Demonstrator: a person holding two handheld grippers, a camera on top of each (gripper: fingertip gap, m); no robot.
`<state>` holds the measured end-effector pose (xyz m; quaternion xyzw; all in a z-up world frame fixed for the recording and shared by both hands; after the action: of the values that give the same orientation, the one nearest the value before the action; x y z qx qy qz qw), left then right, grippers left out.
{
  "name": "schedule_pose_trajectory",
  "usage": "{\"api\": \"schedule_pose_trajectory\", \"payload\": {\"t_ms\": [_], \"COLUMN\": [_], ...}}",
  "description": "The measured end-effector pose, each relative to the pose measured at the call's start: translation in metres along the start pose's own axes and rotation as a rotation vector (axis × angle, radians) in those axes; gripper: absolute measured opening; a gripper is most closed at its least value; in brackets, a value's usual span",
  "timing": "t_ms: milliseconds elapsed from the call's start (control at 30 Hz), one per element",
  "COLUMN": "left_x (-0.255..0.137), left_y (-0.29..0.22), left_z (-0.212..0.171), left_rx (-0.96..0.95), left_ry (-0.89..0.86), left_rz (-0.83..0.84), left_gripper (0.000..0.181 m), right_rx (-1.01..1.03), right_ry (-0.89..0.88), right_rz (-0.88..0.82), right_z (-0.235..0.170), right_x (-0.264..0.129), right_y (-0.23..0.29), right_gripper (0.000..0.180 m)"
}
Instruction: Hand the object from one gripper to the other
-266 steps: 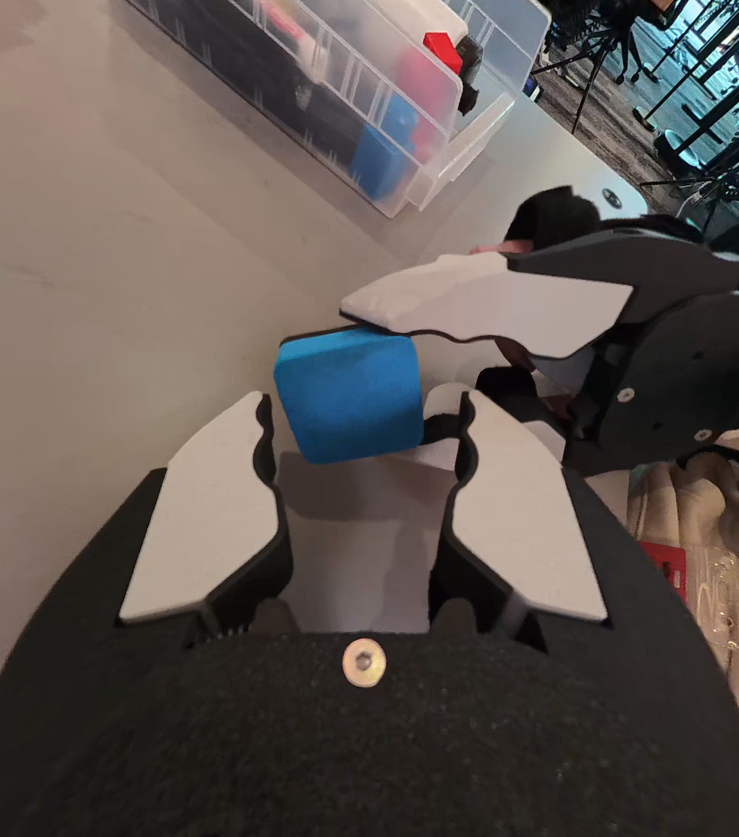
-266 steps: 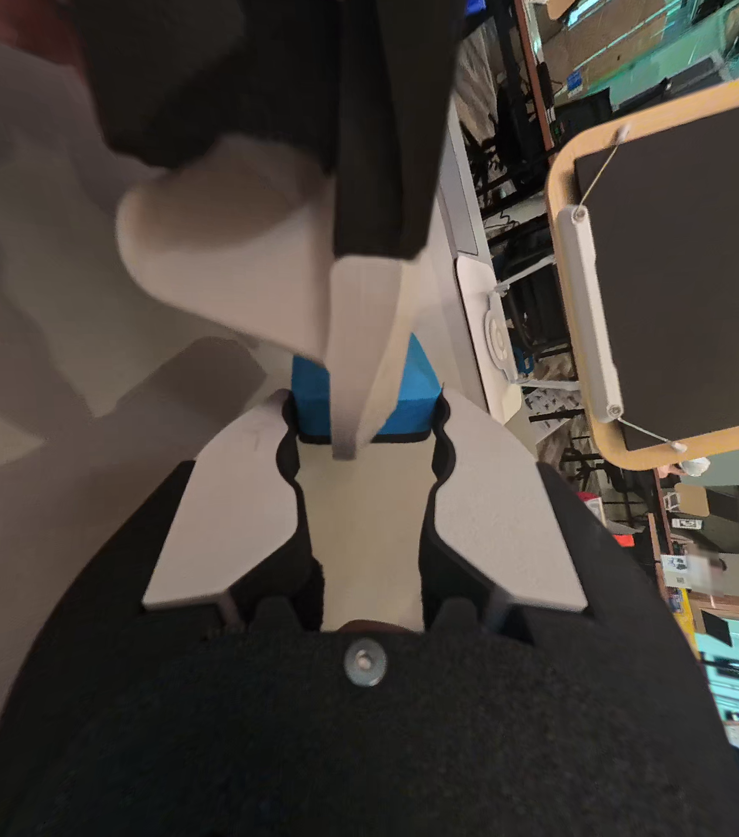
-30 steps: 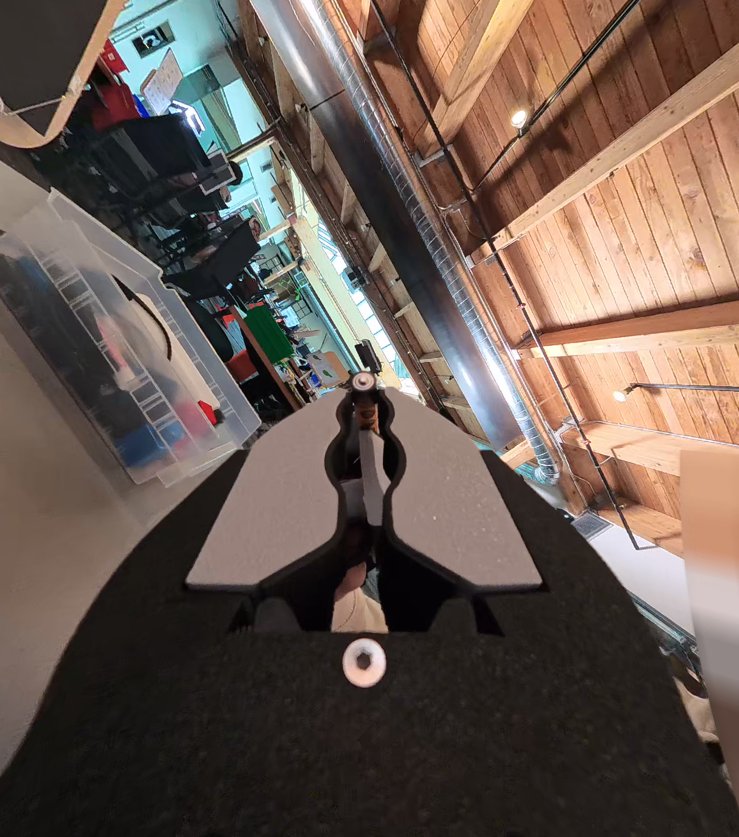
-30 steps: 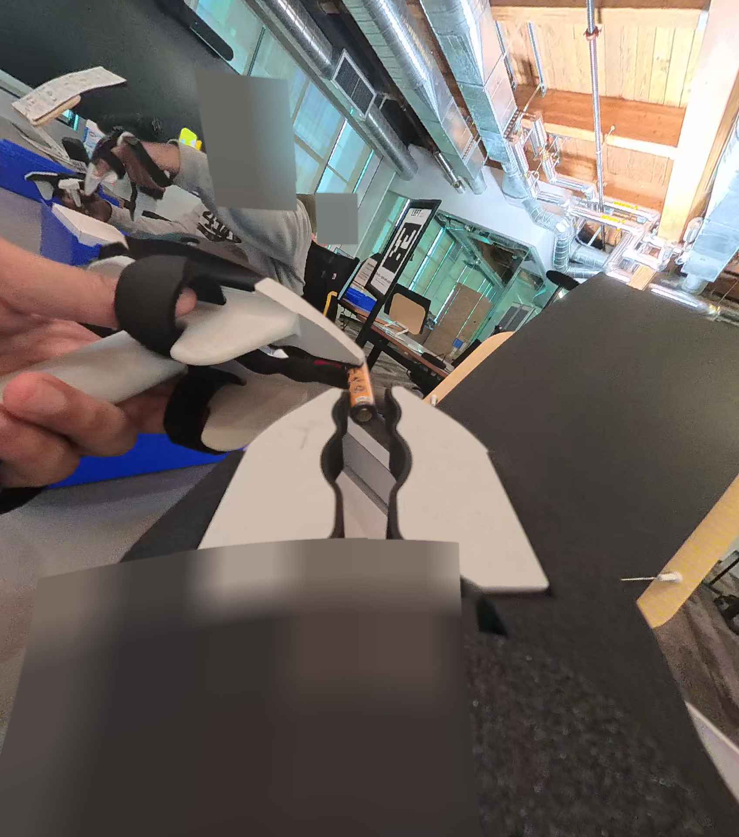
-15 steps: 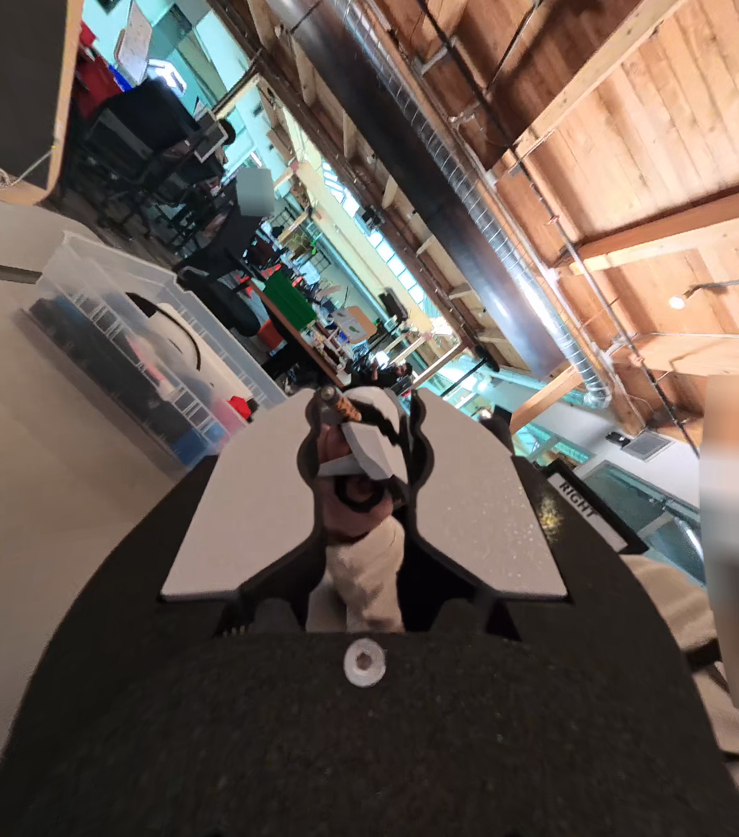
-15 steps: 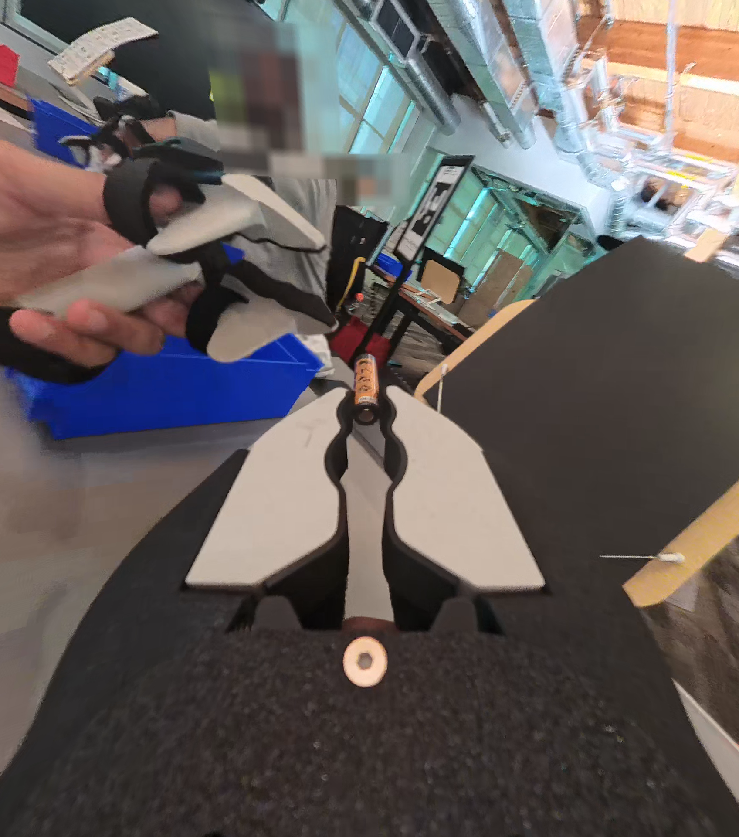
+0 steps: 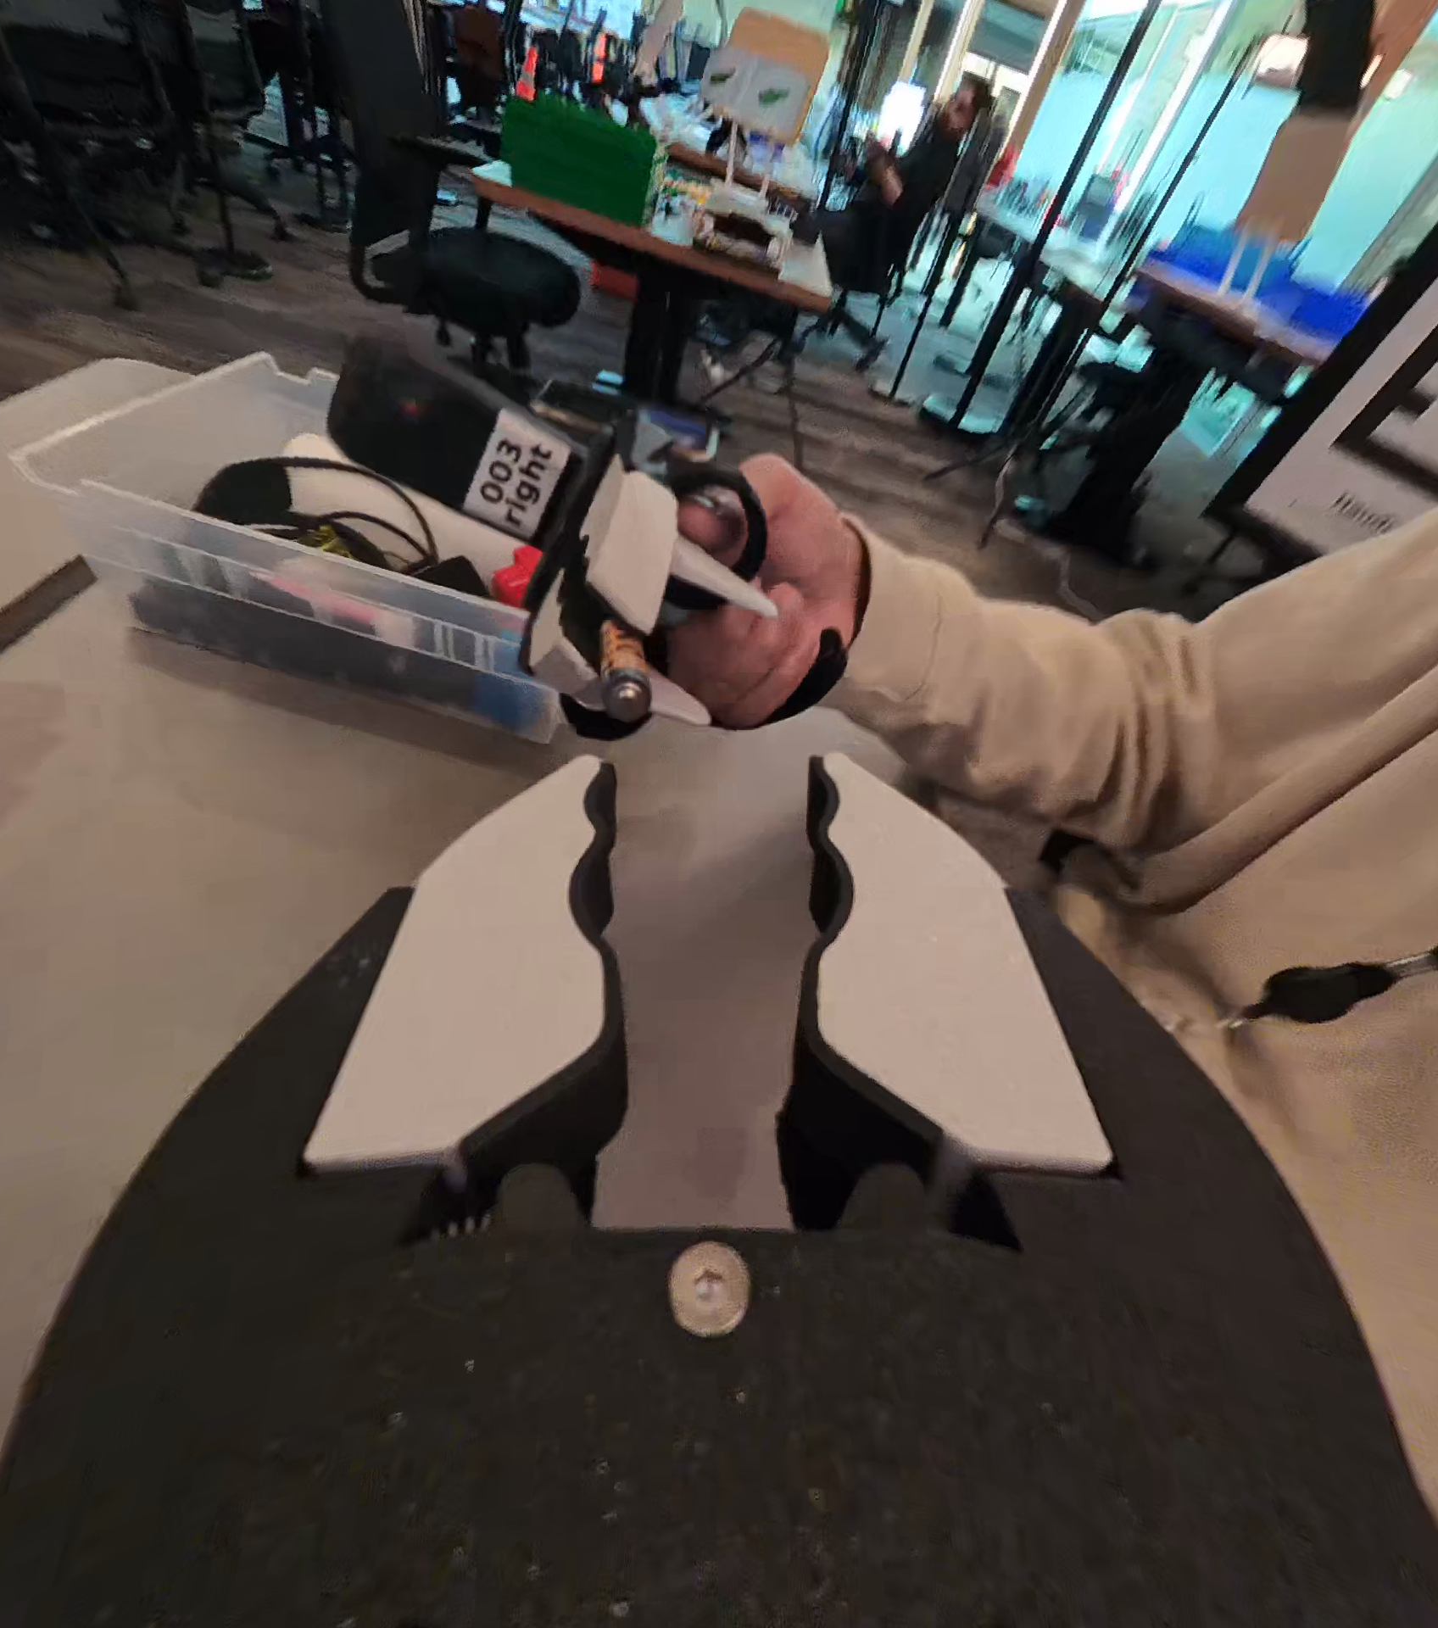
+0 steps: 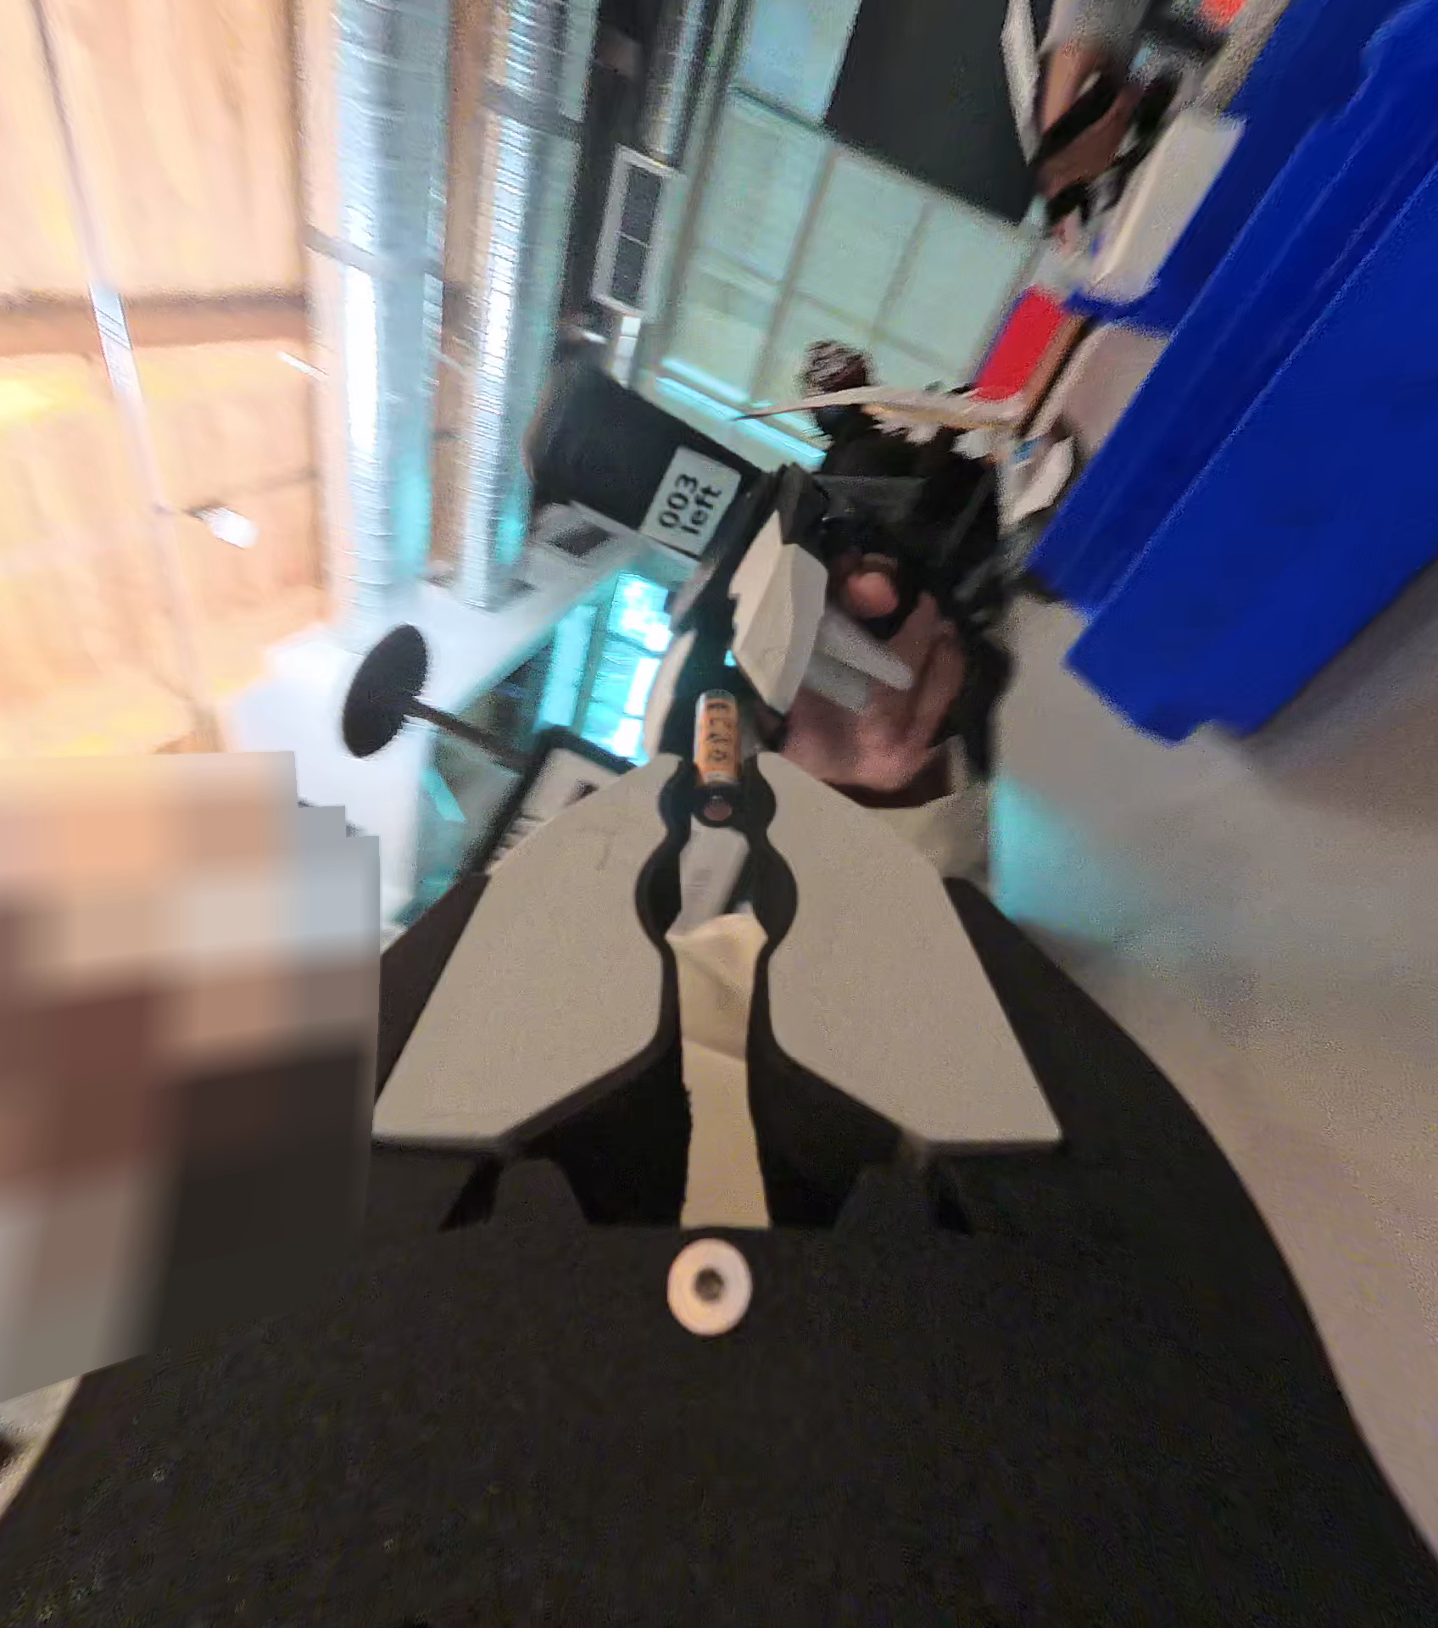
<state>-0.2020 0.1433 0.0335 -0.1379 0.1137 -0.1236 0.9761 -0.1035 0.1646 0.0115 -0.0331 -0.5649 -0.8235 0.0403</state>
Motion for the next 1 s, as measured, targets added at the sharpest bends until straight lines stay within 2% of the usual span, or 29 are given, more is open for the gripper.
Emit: {"api": "schedule_pose_trajectory", "payload": {"t_ms": [67, 200, 333, 500, 567, 667, 767, 867, 1000], "left_x": [0.004, 0.008, 0.013, 0.014, 0.014, 0.009, 0.000, -0.003, 0.004], "left_y": [0.000, 0.002, 0.001, 0.003, 0.003, 0.009, 0.020, 0.025, 0.024], "left_z": [-0.005, -0.010, -0.015, -0.016, -0.015, -0.016, -0.022, -0.028, -0.033], "left_rx": [0.080, 0.194, 0.241, 0.284, 0.293, 0.321, 0.403, 0.505, 0.587], "left_ry": [0.078, 0.153, 0.198, 0.225, 0.224, 0.274, 0.449, 0.611, 0.746], "left_rz": [0.067, 0.168, 0.180, 0.237, 0.247, 0.329, 0.516, 0.652, 0.713], "left_gripper": [0.041, 0.040, 0.010, 0.010, 0.010, 0.010, 0.011, 0.010, 0.010], "right_rx": [0.124, 0.183, 0.192, 0.158, 0.095, -0.021, -0.234, -0.409, -0.427], "right_ry": [0.045, 0.167, 0.170, 0.136, 0.083, 0.013, -0.045, -0.025, -0.046], "right_rz": [0.101, 0.138, 0.123, 0.103, 0.074, -0.030, -0.306, -0.559, -0.635], "right_z": [-0.005, -0.022, -0.025, -0.022, -0.017, -0.009, -0.002, -0.005, -0.009], "right_x": [0.004, 0.020, 0.026, 0.024, 0.024, 0.019, 0.015, 0.022, 0.039], "right_y": [-0.004, -0.010, -0.015, -0.018, -0.017, -0.018, -0.024, -0.026, -0.024], "right_gripper": [0.011, 0.011, 0.011, 0.010, 0.017, 0.032, 0.049, 0.057, 0.057]}}
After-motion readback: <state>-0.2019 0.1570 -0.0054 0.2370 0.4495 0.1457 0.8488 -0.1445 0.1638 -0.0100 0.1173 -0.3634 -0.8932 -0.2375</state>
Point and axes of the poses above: each gripper's, where its closed fingertips meet, x out along the fingers, z out of its top, y = z × x across the jaws, the point moved 4 cm from there along -x, back along the fingers, and after that the axes turned 11 degrees about -z, right-handed, at the moved point
